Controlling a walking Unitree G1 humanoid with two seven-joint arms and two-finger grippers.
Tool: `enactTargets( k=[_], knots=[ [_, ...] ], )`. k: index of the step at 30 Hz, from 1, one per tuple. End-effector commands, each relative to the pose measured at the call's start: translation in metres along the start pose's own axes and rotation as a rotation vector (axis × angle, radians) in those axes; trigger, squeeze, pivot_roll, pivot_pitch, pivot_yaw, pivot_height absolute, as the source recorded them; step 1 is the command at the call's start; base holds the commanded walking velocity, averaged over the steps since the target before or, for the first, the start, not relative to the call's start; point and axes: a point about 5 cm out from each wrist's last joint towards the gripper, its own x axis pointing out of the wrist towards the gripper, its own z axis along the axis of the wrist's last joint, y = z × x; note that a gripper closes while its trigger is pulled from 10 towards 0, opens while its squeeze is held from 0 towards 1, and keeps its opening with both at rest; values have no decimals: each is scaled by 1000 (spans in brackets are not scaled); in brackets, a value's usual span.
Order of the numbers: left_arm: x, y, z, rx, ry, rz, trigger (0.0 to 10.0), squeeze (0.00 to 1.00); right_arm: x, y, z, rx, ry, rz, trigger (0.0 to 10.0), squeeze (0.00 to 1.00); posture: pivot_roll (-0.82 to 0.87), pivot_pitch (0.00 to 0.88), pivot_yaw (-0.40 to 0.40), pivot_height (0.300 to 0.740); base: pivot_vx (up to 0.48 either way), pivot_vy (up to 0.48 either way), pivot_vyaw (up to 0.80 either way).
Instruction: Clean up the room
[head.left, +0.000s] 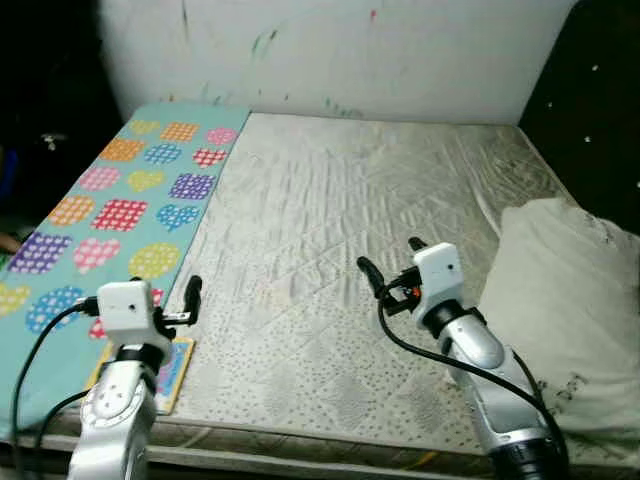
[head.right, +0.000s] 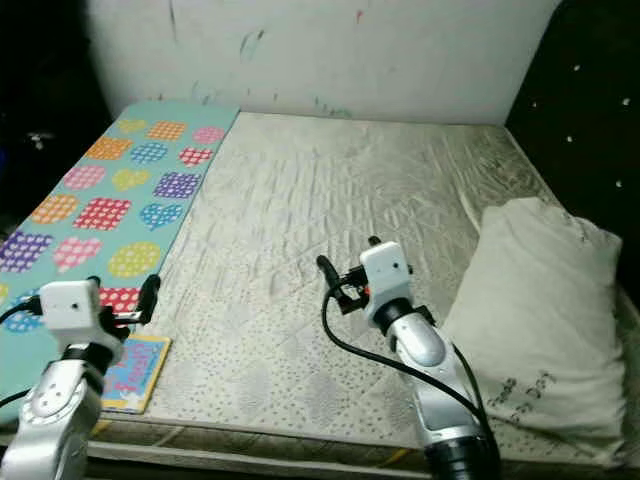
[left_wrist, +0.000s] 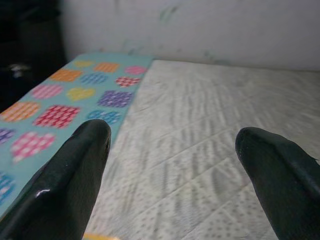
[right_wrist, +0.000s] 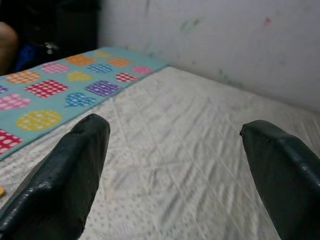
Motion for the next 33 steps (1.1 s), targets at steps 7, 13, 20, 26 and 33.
enactTargets(
  k=[7,13,20,26,33],
  knots=[
    [9,-13,-12,-14,36,-42,10000,0,-8,-12,8,-35,-47,-65,10000,0,-239,0,74,740,0,0,0],
    [24,-31,-12,-16,32,-115,10000,0,-14,-14,10,-28,-60,-124,10000,0,-299,0,117,740,0,0,0],
    [26,-34,-16,-17,49,-129,10000,0,-22,-7,5,-19,-27,-114,10000,0,-313,0,124,740,0,0,0],
    [17,-26,-28,7,81,-88,10000,0,-30,0,-4,3,-8,-113,10000,0,-298,0,138,740,0,0,0],
    [18,-29,-29,27,78,-101,10000,0,-28,-1,-4,16,-8,-140,10000,0,-304,0,139,740,0,0,0]
  ],
)
